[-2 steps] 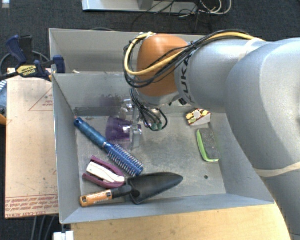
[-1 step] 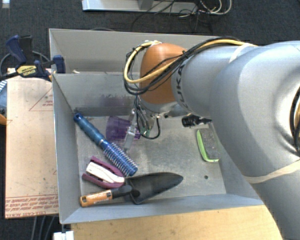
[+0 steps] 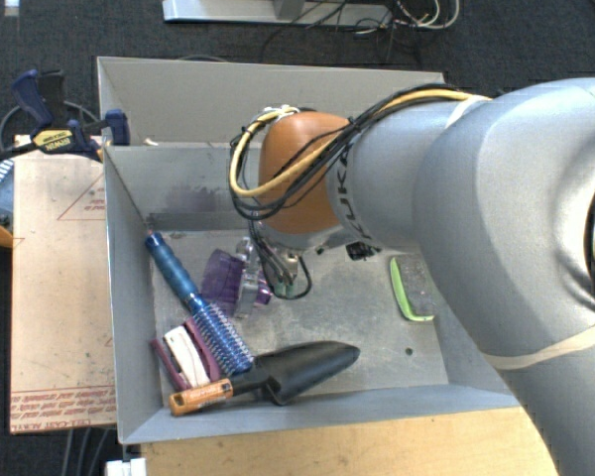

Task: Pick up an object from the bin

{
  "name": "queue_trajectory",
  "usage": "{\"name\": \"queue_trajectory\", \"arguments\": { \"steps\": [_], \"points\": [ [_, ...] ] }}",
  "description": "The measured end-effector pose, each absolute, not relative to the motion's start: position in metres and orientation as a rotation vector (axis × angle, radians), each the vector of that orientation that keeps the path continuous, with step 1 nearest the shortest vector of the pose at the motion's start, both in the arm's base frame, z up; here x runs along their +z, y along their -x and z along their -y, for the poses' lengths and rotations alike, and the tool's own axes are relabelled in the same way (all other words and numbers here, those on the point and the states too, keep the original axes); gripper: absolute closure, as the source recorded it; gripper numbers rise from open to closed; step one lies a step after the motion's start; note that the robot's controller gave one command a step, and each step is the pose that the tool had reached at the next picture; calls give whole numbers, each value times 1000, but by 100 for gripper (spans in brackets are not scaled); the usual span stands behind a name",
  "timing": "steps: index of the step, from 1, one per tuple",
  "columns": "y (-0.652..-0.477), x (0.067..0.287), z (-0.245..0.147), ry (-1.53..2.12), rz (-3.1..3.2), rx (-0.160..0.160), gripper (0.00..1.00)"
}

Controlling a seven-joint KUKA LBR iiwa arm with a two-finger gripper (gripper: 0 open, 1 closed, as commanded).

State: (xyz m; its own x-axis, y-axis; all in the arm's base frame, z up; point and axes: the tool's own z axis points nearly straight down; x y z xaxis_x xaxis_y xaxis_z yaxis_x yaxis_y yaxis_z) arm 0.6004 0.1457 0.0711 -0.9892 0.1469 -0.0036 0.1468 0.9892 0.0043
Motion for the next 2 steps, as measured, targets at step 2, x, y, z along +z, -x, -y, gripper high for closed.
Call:
{"name": "queue_trajectory", "arguments": {
  "steps": [2],
  "points": [
    [-597, 81, -145, -233, -3141, 2, 100]
  ]
}}
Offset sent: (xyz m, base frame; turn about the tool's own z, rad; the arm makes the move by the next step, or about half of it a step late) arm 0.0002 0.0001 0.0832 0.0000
